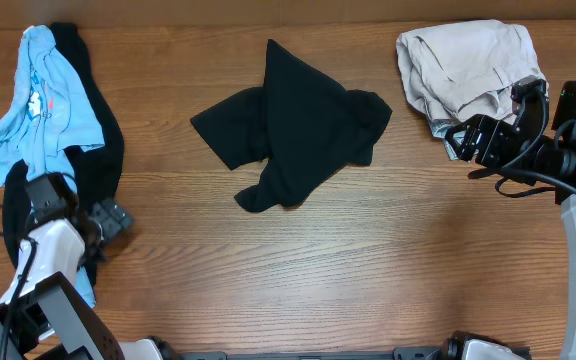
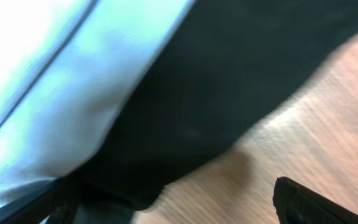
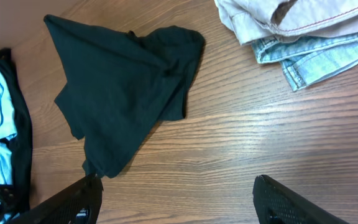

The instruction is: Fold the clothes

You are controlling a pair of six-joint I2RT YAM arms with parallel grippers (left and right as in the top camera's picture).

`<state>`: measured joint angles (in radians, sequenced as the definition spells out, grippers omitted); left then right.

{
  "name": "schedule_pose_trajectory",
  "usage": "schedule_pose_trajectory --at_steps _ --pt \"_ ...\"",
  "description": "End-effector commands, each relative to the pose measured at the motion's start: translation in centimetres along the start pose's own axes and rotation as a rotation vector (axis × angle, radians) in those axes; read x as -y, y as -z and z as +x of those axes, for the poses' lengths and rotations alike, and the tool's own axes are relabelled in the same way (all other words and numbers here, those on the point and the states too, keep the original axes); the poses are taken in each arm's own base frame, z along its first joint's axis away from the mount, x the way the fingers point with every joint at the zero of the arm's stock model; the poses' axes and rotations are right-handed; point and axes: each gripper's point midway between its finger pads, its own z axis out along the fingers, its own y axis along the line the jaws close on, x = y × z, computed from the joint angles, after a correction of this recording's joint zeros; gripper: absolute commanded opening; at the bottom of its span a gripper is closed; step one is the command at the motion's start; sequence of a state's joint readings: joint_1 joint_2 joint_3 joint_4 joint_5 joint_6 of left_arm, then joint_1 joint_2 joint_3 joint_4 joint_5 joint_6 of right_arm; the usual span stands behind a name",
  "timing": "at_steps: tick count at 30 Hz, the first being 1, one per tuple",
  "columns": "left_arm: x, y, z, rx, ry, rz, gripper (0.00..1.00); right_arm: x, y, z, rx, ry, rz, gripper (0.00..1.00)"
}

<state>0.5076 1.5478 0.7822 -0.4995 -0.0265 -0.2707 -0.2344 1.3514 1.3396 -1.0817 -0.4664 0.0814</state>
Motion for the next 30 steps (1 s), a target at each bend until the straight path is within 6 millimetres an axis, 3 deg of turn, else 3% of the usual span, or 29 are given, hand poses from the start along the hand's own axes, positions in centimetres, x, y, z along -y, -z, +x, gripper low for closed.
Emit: schedule_pose_trajectory --at_steps 1,4,7,12,16,21,26,30 --pt "5.1 2.8 -3.2 0.051 -0.113 0.127 1.00 -0.1 0.3 -0.6 0.025 0.017 0.003 0.81" --pt "9.4 4.8 -3.5 0.079 -0.266 0.175 1.00 -0.1 0.3 -0.8 0.031 0.017 0.003 0.81" --pt "14.7 6.2 -2.1 0.115 -0.435 0.252 1.00 -0.1 0.3 -0.8 0.033 0.018 0.002 0.82" --pt "22.6 8.1 3.2 0.138 -0.784 0.431 1.00 -0.1 0.3 -0.8 0.033 0.018 0.003 0.82" --pt "26.7 8.6 7.2 0.184 -1.071 0.488 1.00 -0.1 0.3 -0.8 0.033 0.018 0.003 0.82" --pt "29.0 6.6 10.5 0.166 -1.183 0.479 0.94 -0.1 0.3 -0.8 0.034 0.018 0.003 0.82" --pt "29.5 3.8 13.5 0.087 -1.242 0.471 0.86 -0.1 0.3 -0.8 0.034 0.018 0.003 0.82" --pt "29.7 3.0 15.2 0.056 -1.281 0.460 0.82 -0.1 0.3 -0.8 0.033 0.018 0.003 0.82"
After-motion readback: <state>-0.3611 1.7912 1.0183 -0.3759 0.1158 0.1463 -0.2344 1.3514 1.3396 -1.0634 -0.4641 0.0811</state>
